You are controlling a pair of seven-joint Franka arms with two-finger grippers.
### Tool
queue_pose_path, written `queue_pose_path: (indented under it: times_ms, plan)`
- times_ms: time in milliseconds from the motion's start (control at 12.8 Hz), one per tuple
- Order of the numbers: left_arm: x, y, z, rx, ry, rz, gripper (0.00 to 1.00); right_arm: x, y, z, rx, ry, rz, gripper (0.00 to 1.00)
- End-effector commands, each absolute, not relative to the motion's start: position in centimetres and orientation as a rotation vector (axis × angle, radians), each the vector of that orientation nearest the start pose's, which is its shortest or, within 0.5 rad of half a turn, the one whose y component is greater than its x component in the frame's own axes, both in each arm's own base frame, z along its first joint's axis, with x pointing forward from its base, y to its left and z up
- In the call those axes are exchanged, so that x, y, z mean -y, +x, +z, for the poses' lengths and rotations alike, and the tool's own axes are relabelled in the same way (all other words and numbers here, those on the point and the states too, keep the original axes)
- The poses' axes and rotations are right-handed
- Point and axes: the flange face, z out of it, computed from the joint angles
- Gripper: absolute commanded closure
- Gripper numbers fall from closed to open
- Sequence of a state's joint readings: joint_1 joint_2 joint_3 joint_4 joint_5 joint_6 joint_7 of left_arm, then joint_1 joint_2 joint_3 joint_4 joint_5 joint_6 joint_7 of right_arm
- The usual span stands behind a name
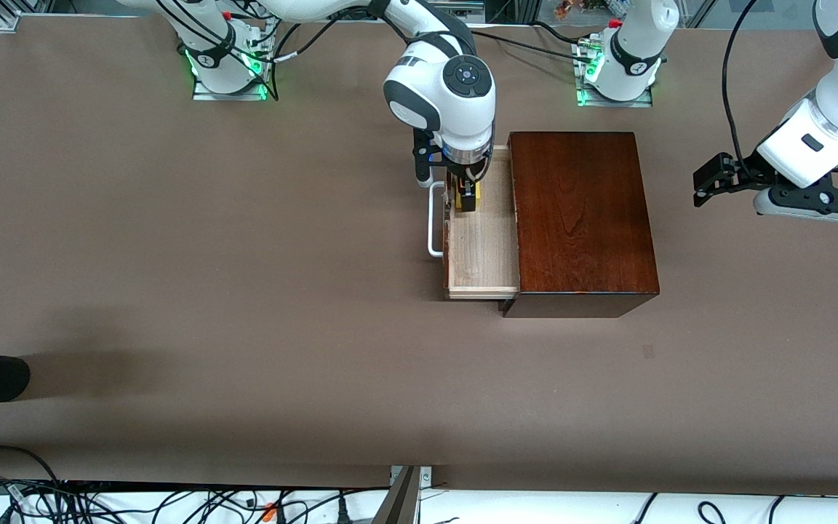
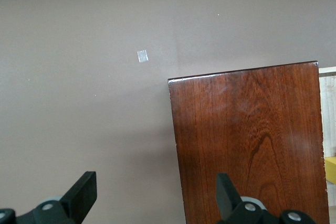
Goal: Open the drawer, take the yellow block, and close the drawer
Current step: 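Lift the yellow cube out with the right gripper, carry it aside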
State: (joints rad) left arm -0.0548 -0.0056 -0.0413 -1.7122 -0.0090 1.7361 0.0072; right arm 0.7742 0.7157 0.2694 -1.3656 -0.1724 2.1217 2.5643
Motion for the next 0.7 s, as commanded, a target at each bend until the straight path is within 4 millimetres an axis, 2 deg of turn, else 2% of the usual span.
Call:
queue_pose_path:
  times_ms: [0, 156, 234, 390, 468, 625]
  plan:
    - [5.7, 56.2, 57.4, -0.155, -3.133, -0.061, 0.0, -61.1, 41.5, 31.5, -2.079, -2.25, 0.043, 0.99]
    - [5.6, 56.1, 57.4, -0.155, -3.133, -0.056, 0.0, -61.1, 41.7, 32.2, -2.088, -2.233, 0.051, 1.0]
    - [5.6, 56.1, 57.5, -0.158, -3.133, -0.056, 0.0, -61.0, 42.2, 33.5, -2.096, -2.211, 0.059, 1.0]
    - [5.7, 56.1, 57.5, -0.16, -3.134, -0.056, 0.0, -60.7, 43.1, 37.4, -2.146, -2.196, 0.098, 1.0]
    - [5.7, 56.1, 57.5, -0.16, -3.132, -0.056, 0.0, -60.1, 44.3, 40.7, -2.154, -2.174, 0.102, 1.0]
    - [5.7, 56.1, 57.5, -0.16, -3.132, -0.058, 0.0, -57.2, 46.5, 45.3, -2.122, -2.223, 0.149, 1.0]
